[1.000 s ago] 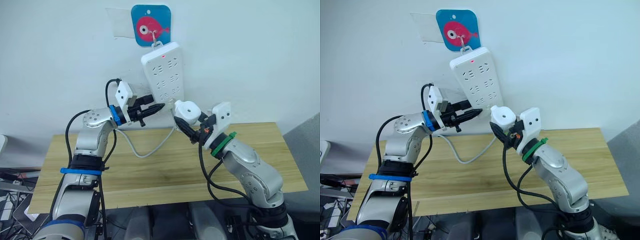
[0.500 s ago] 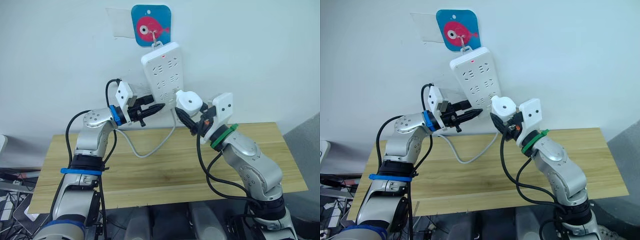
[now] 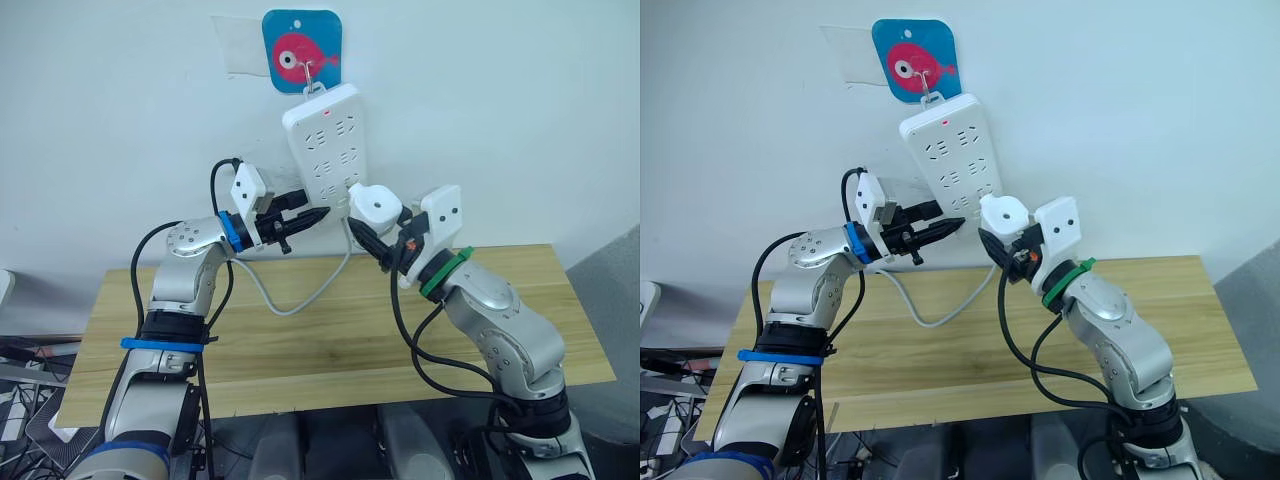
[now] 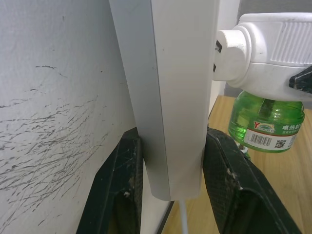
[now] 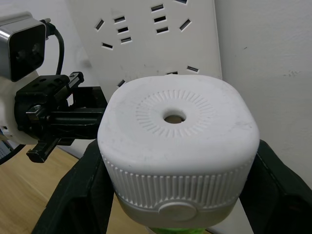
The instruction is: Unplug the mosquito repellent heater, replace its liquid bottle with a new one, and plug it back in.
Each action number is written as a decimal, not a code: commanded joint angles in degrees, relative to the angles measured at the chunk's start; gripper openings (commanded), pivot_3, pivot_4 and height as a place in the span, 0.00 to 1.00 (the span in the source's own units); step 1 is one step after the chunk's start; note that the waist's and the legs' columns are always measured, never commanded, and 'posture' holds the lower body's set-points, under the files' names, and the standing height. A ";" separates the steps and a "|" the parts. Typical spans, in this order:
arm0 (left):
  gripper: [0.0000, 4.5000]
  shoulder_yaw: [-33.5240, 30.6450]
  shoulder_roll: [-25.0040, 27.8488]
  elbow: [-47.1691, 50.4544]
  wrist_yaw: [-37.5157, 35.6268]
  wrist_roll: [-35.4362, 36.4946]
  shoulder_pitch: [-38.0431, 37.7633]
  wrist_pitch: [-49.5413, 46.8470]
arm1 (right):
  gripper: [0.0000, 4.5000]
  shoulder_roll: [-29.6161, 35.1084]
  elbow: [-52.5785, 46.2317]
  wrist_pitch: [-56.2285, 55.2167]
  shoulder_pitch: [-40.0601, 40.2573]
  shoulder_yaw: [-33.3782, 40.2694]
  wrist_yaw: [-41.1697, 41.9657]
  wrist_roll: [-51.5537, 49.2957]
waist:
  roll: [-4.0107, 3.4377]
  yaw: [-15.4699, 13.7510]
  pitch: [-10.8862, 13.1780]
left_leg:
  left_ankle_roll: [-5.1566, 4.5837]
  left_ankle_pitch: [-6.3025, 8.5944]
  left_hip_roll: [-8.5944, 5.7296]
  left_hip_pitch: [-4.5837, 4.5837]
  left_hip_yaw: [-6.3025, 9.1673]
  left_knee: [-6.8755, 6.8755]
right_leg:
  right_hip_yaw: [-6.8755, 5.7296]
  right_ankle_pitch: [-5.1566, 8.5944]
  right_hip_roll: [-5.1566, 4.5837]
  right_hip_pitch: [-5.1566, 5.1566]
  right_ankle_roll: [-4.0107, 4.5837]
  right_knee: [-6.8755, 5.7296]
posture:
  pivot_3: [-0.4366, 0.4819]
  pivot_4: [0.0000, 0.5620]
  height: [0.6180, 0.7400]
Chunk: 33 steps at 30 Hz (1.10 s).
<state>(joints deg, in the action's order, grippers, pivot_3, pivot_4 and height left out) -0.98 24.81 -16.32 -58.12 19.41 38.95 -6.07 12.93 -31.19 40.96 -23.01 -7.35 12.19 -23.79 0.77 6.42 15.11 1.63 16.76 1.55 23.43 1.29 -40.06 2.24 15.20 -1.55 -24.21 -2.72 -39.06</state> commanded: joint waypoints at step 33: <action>0.30 0.18 -0.84 3.36 0.42 -0.10 -0.69 1.10 | 0.66 -4.02 -0.18 8.66 -7.62 0.53 -2.98 0.90 | 0.00 0.43 0.00 | -0.04 0.02 0.00 -0.10 -0.02 -0.02 | 0.05 -0.01 0.01 0.00 0.01 -0.22 | 0.28 0.39 1.00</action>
<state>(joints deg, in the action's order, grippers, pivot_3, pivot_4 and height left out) -1.89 24.74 -15.81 -57.59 19.12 37.81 -5.98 10.25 -31.05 49.89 -28.10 -6.26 10.35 -23.56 0.77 6.85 15.11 1.59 16.78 1.55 23.31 1.27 -40.08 2.30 15.20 -1.54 -24.21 -2.71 -39.32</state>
